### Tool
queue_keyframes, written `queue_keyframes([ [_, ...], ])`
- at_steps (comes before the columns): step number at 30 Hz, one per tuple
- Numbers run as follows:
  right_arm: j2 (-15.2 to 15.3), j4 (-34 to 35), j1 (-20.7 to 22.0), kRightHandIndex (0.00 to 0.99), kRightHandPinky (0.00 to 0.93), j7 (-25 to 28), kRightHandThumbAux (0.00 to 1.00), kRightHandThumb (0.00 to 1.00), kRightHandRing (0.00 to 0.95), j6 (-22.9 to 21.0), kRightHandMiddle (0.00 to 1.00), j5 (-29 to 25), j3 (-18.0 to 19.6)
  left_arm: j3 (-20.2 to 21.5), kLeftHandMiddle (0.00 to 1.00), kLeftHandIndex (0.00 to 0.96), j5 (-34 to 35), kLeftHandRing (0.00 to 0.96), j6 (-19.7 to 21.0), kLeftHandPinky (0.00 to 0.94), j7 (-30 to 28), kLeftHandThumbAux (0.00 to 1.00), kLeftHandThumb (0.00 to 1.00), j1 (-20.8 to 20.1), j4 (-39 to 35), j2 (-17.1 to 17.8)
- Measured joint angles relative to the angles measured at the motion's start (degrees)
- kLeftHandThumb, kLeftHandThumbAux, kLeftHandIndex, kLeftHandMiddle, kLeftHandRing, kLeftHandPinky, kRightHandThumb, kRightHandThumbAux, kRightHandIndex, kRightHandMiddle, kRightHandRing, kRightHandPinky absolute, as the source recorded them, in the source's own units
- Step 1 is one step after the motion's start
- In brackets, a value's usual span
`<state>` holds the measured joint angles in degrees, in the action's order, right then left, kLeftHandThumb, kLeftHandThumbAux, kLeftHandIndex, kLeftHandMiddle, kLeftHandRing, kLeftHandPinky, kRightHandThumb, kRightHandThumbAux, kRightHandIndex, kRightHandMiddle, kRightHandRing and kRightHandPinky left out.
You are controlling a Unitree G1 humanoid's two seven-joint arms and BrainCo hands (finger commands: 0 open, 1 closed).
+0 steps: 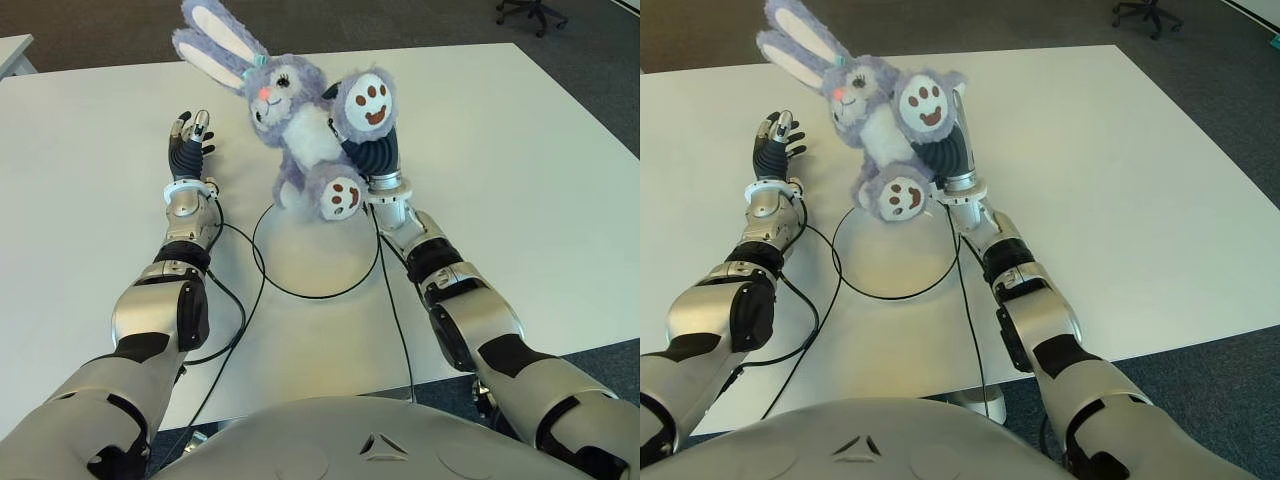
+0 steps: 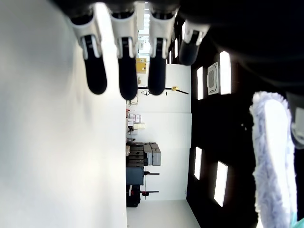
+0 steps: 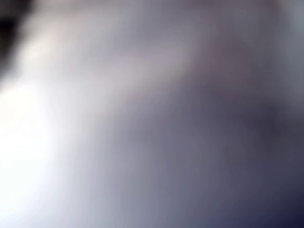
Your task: Put the doll into the plate.
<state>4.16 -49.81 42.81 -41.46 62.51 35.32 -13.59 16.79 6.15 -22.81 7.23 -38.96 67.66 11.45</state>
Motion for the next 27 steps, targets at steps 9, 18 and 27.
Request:
queue_keyframes([
  [9,-0.2,-1.0,0.1,0.44,0.904,-2.1,0.71,0.717,0.9,1.0,0.893,1.7,-1.0,0.1,0.246,0.108,0.0,0.273,0.0,0.266,0.0,0.404,0.0,0.0,0.0,0.0],
  [18,0.0,-1.3,0.1,0.44,0.904,-2.3,0.711,0.715,0.905,1.4,0.909,3.2,-1.7,0.1,0.236,0.097,0.0,0.246,-0.2,0.225,0.0,0.399,0.0,0.0,0.0,-0.1],
  [27,0.2,-0.6,0.0,0.439,0.9,-4.7,0.711,0.715,0.905,1.3,0.911,5.9,-2.6,0.1,0.236,0.095,0.0,0.235,-0.2,0.19,0.0,0.39,0.0,0.0,0.0,-0.1],
])
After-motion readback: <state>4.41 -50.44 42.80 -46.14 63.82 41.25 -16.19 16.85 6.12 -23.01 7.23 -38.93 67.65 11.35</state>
